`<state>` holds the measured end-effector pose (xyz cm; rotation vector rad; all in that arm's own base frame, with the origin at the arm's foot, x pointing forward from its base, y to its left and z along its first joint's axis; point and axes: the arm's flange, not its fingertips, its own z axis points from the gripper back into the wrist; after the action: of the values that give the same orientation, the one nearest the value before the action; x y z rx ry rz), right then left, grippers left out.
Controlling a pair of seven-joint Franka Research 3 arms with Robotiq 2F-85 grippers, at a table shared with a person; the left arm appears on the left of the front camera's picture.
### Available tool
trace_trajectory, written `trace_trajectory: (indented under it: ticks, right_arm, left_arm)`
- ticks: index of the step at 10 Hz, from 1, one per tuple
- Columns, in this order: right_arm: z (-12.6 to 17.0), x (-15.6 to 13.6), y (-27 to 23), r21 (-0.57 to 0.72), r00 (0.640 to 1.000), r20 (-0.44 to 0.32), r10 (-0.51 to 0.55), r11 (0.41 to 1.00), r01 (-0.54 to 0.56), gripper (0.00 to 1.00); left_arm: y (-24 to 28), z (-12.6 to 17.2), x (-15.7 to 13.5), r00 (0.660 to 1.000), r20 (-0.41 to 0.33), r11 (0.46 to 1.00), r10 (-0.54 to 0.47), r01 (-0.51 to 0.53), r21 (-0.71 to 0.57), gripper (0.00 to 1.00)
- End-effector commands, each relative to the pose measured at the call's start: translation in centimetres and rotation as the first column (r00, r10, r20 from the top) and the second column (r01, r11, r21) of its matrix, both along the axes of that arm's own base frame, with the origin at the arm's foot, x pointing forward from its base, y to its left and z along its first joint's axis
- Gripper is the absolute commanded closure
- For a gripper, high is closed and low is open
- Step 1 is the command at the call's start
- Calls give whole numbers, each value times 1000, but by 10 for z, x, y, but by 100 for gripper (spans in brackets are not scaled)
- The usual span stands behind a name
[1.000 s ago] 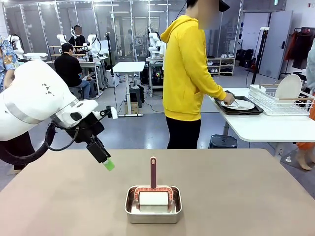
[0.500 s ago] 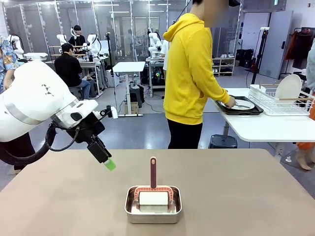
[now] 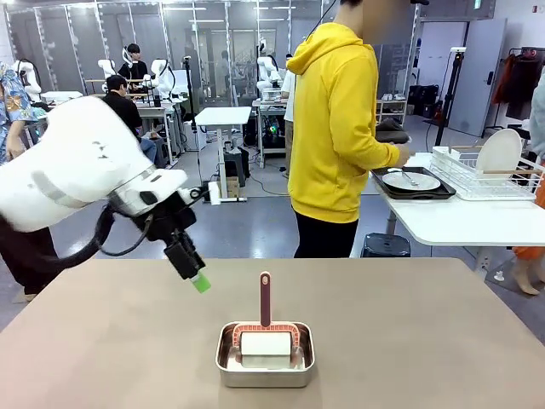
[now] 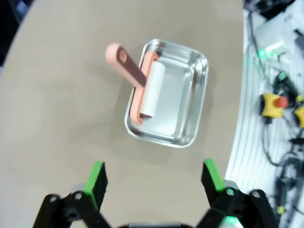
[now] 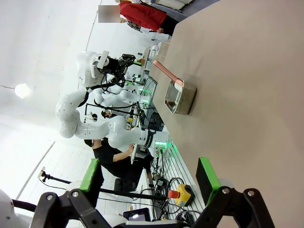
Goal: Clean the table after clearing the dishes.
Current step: When the right (or left) Handle tray is removed, use the right hand (or left hand) to clean the right (or left) side of the table with the Lint Roller.
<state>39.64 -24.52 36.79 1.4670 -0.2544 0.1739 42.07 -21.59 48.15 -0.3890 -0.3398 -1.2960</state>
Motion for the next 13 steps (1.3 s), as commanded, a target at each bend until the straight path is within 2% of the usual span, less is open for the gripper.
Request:
trace_trajectory:
  ticks: [1,4,6,10,13]
  right_arm:
    - [3,-4,2,-2,1000,5,1,1000,-1,0]
    - [3,-4,2,-2,1000,5,1,1000,-1,0]
    - [3,-4,2,-2,1000,5,1,1000,-1,0]
    - [3,-4,2,-2,1000,5,1,1000,-1,0]
    - [3,-4,2,-2,1000,5,1,1000,-1,0]
  left_arm:
    - [-35,26,23,991,42,985,-123,117,126,0]
    - [-95,55,49,966,9,924,-257,243,294,0]
    - [-131,59,69,961,-64,883,-270,274,382,0]
    - [-154,39,89,968,-115,876,-223,250,413,0]
    - [-163,23,103,970,-80,885,-231,244,397,0]
